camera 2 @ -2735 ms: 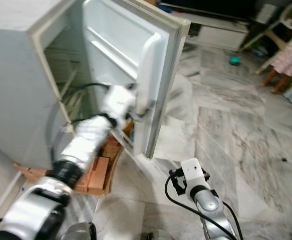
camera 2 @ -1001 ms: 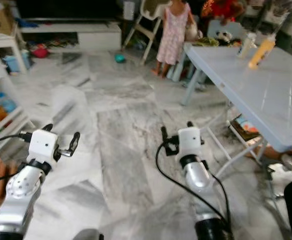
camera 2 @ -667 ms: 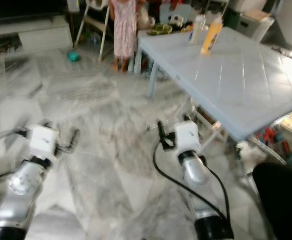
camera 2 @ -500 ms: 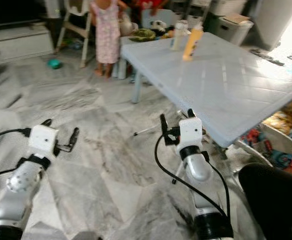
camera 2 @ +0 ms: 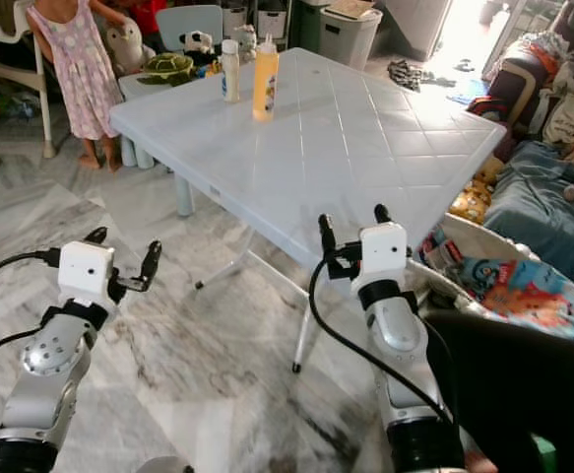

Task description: Restocking fridge

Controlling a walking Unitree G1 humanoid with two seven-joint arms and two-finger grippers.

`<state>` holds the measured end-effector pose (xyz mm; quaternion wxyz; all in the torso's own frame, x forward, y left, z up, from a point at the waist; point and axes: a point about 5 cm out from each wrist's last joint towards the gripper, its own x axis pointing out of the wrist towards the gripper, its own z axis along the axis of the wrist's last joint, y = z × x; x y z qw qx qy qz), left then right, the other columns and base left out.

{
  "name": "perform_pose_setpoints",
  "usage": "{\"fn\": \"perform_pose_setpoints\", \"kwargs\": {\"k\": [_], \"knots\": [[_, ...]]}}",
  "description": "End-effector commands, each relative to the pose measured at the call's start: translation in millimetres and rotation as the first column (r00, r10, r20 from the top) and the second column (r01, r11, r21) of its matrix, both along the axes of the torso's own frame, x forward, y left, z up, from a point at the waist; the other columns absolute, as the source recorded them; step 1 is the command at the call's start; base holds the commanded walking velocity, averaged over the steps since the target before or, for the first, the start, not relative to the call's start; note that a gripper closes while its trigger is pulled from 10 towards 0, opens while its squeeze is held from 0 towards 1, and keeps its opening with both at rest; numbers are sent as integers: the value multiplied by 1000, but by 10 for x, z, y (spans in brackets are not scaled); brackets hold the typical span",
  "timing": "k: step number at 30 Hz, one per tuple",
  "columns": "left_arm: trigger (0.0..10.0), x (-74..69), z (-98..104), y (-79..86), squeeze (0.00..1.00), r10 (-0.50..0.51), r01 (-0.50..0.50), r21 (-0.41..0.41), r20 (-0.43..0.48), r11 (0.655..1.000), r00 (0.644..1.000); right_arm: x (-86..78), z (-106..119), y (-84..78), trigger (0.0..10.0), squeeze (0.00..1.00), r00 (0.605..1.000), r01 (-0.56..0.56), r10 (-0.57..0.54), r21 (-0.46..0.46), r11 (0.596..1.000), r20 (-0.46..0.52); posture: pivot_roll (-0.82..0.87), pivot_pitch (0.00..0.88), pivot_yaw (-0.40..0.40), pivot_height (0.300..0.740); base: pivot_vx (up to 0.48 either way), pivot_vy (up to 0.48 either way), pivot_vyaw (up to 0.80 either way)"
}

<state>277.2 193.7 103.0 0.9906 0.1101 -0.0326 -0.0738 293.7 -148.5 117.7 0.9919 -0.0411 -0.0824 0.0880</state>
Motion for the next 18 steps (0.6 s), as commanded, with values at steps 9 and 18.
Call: {"fn": "perform_pose_setpoints", "kwargs": {"k": [9,18], "knots": [[10000,58,6,48,0,26,-27,11,12,1000,1000,5,91,12,10000,0,999,-22,22,13,1000,37,43,0,-80,740,252,409,0],[10000,119,27,-28,0,-22,21,40,16,999,1000,35,87,38,10000,0,999,-28,28,15,999,24,49,0,-76,740,395,138,-444]]}}
